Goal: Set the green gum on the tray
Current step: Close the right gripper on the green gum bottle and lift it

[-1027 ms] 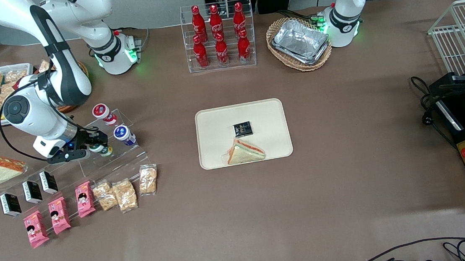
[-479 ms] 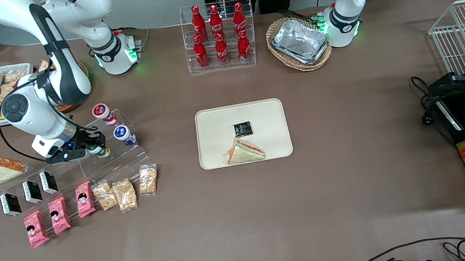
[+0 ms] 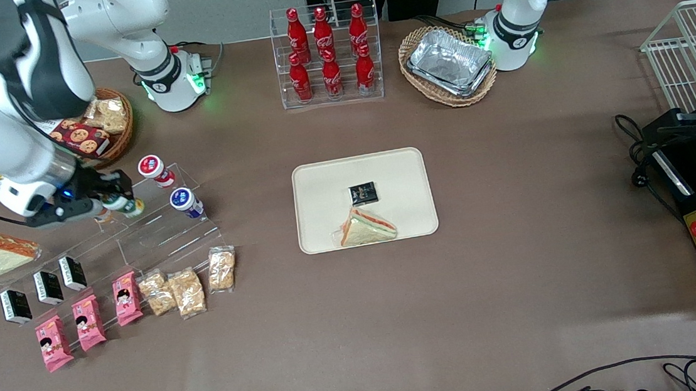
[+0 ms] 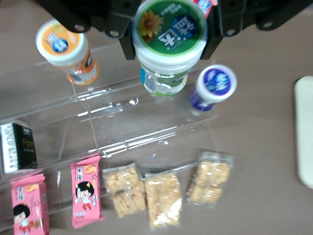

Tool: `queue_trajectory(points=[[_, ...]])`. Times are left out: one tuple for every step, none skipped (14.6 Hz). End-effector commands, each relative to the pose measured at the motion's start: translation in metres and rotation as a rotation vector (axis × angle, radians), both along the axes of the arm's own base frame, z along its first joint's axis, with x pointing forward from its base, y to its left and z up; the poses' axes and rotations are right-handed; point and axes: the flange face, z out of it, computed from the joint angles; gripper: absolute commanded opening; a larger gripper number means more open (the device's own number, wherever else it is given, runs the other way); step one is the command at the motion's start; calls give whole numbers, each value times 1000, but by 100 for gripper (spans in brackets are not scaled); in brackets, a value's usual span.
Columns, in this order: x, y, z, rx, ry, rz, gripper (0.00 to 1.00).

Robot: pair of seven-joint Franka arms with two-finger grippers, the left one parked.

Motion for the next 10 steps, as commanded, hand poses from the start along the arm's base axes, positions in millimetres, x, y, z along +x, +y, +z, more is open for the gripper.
queue_trajectory(points=[[18, 40, 54, 9, 12, -1, 0], [21, 50, 59, 4, 19, -20, 0], [25, 67, 66, -3, 18, -25, 0], [27, 86, 69, -11, 30, -37, 0], [29, 103, 72, -19, 31, -62, 0], [30, 116, 72, -24, 30, -88, 0], [29, 134, 67, -30, 39, -106, 0], [25, 157, 64, -35, 44, -141, 0], [22, 183, 56, -46, 55, -178, 0], [20, 205, 48, -53, 61, -206, 0]])
